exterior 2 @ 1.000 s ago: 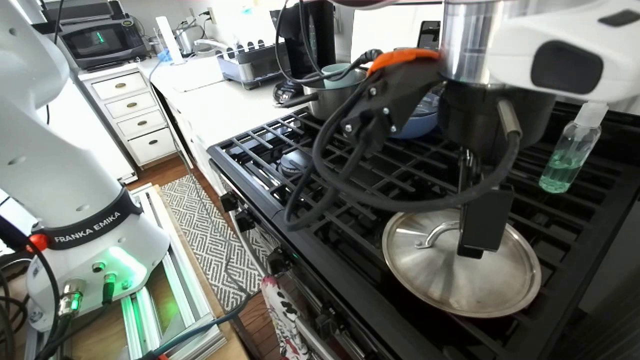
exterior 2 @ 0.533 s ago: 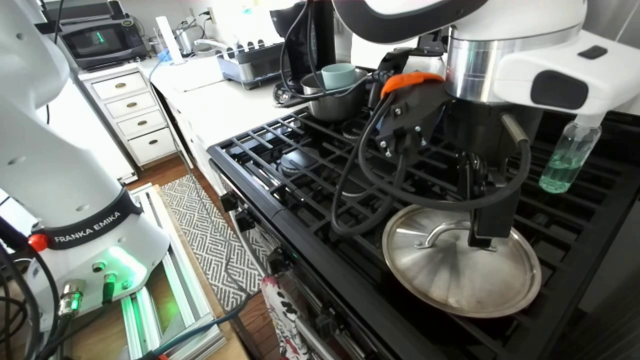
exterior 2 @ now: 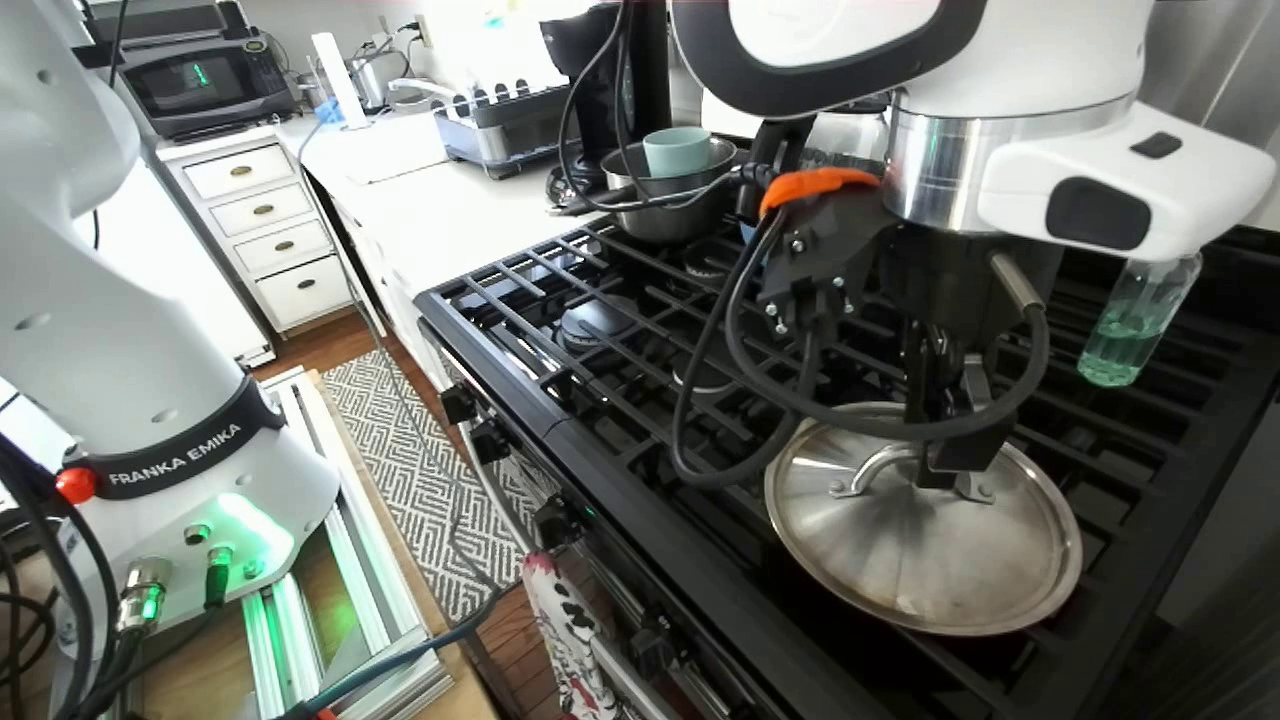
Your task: Put the lid on the left counter
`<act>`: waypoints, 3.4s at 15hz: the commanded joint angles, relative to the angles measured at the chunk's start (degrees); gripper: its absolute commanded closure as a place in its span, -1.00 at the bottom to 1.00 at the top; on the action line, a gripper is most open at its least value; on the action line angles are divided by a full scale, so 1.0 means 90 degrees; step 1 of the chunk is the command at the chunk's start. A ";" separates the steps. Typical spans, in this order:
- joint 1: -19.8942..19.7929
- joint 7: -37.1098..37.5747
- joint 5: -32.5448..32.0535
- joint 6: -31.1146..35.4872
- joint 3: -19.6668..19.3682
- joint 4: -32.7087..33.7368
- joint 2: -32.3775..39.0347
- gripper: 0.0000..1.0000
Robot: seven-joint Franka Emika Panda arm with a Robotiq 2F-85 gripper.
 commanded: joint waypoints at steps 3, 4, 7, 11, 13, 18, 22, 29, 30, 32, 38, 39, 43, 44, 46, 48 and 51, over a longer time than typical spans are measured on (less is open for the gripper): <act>-0.0005 0.0013 -0.0315 -0.0071 -0.0096 -0.0087 -0.0160 0.81; 0.0016 -0.0038 -0.0419 -0.0111 -0.0114 -0.0174 -0.0298 0.94; 0.0041 -0.0180 -0.0629 -0.0274 -0.0088 -0.0295 -0.0566 0.93; 0.0208 -0.0794 -0.0962 -0.0701 -0.0020 -0.0973 -0.1842 0.93; 0.0298 -0.1111 -0.1365 -0.1170 0.0021 -0.1264 -0.2419 0.93; 0.0709 -0.1327 -0.2018 -0.2553 0.0563 -0.2237 -0.3957 0.93; 0.1403 -0.1589 -0.1709 -0.3118 0.1163 -0.2596 -0.4522 0.93; 0.2335 -0.1802 -0.1450 -0.3521 0.1701 -0.2644 -0.4426 0.70; 0.2395 -0.1850 -0.1440 -0.3545 0.1730 -0.2646 -0.4426 0.70; 0.2396 -0.1946 -0.1440 -0.3561 0.1716 -0.2645 -0.4426 0.70; 0.3345 -0.2600 -0.1194 -0.3647 0.2435 -0.1817 -0.3267 0.93; 0.3520 -0.2654 -0.1155 -0.3672 0.2609 -0.1625 -0.3027 0.93; 0.3925 -0.3028 -0.1449 -0.3766 0.3190 -0.0688 -0.2130 0.93; 0.3950 -0.3137 -0.1645 -0.3813 0.3296 -0.0360 -0.1871 0.93; 0.3965 -0.3562 -0.1860 -0.3766 0.3435 0.0117 -0.1563 0.93; 0.3978 -0.4029 -0.1956 -0.3693 0.3578 0.0348 -0.1425 0.93; 0.3911 -0.3839 -0.1781 -0.3557 0.3616 0.0137 -0.1475 0.70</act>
